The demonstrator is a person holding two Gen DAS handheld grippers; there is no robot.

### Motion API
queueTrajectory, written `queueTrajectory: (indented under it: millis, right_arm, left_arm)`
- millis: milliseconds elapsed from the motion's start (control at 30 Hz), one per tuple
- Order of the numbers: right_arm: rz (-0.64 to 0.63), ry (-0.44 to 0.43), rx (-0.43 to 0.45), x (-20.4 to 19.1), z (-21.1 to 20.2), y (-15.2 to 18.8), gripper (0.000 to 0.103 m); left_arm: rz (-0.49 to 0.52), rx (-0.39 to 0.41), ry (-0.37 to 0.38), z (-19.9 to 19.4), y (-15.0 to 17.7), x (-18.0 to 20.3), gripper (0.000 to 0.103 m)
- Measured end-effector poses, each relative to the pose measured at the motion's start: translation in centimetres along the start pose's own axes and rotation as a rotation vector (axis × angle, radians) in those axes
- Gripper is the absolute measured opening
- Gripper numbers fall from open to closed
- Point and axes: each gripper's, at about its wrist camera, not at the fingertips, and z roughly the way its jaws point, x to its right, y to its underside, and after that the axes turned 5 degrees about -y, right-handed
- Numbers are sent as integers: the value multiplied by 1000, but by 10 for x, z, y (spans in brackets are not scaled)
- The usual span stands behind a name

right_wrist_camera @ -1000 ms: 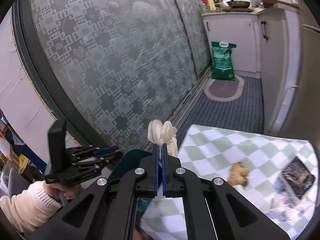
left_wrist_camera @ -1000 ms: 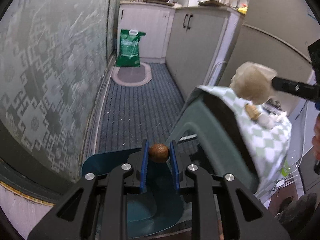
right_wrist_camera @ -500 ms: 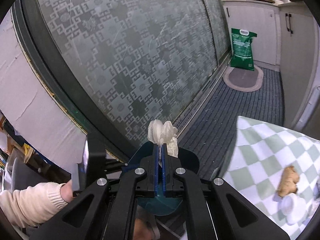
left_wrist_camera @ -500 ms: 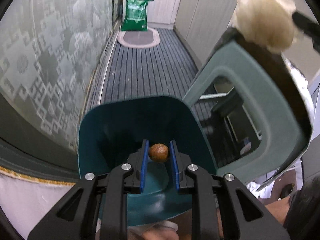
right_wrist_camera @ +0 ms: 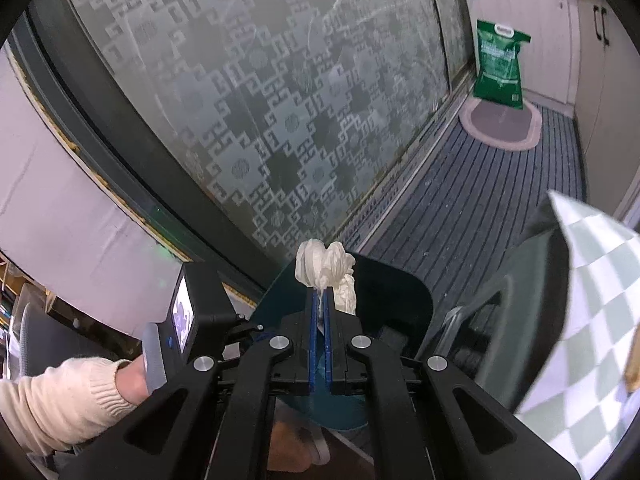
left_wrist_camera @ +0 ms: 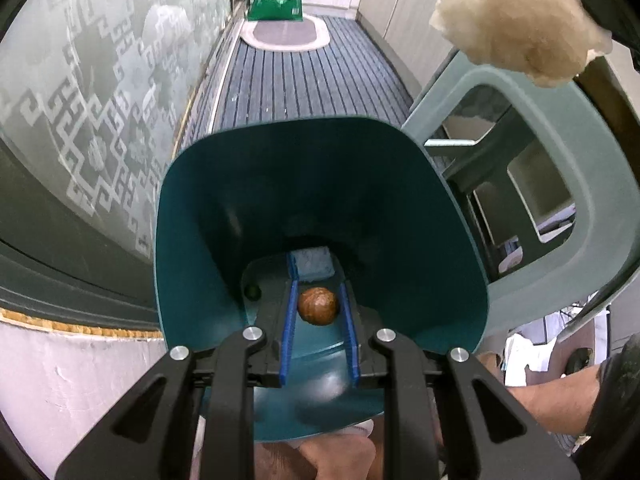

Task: Collect trash
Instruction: 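Open the left gripper to drop the nut into the bin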

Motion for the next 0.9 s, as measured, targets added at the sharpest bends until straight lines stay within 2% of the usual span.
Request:
queueTrajectory:
  millis: [133,233,400,533,900]
  right_arm:
    - [11,9,-40,1,18,2,3]
    - [15,15,-61,0,29,4,3]
    - [18,35,-95,0,46,8,3]
    - [21,53,-130,0,63,14,3]
    - [20,83,-225,1,109,35,3]
  left_arm:
    - [-4,-23,-4,3,5,-6,23]
    - [-8,-25,-7,1,7,-10,32]
    - [-17,-3,-11,-8,6,-15,32]
    - [-21,50,-8,-26,3,-15,32]
    - [-61,223,4,-85,-13,-16,21]
